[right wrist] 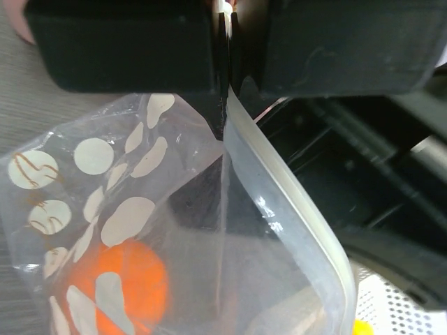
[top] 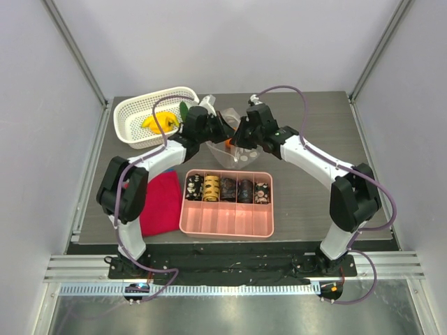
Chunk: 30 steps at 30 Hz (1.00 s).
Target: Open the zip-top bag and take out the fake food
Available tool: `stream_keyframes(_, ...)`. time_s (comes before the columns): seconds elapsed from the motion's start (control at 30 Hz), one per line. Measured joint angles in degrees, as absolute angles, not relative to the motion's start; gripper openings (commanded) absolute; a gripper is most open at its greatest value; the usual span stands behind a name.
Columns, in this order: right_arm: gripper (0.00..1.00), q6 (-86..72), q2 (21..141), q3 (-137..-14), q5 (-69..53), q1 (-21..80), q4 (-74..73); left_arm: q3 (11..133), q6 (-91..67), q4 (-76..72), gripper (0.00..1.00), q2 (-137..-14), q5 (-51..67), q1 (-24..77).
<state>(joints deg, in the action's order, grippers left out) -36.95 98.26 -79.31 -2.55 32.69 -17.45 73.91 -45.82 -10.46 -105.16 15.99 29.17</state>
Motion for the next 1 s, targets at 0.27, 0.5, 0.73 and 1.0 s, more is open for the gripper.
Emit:
stream_keyframes(0.27, 0.23, -41.32, 98.19, -79.18, -7.09, 33.87, -14.41, 80.2, -40.53, -6.02, 0.29, -110.74, 8.25, 29.23)
stream_keyframes(0.5, 0.55, -38.92, 96.07, -78.32, -9.19, 33.41, -12.91, 83.48, -37.43, -2.37, 0.4, -115.59, 6.24, 28.53)
stream_keyframes(0.73, 0.79, -34.89, 89.73, -77.97, -7.68, 26.35, -12.62, 83.44, -35.42, -0.99, 0.56, -115.87, 6.02, 27.29)
stream_keyframes(1.0, 0.76, -32.47, 95.15, -82.59, -5.3, 19.59, -11.49, 83.44, -35.33, -0.93, 0.57, -115.9, 7.22, 25.67)
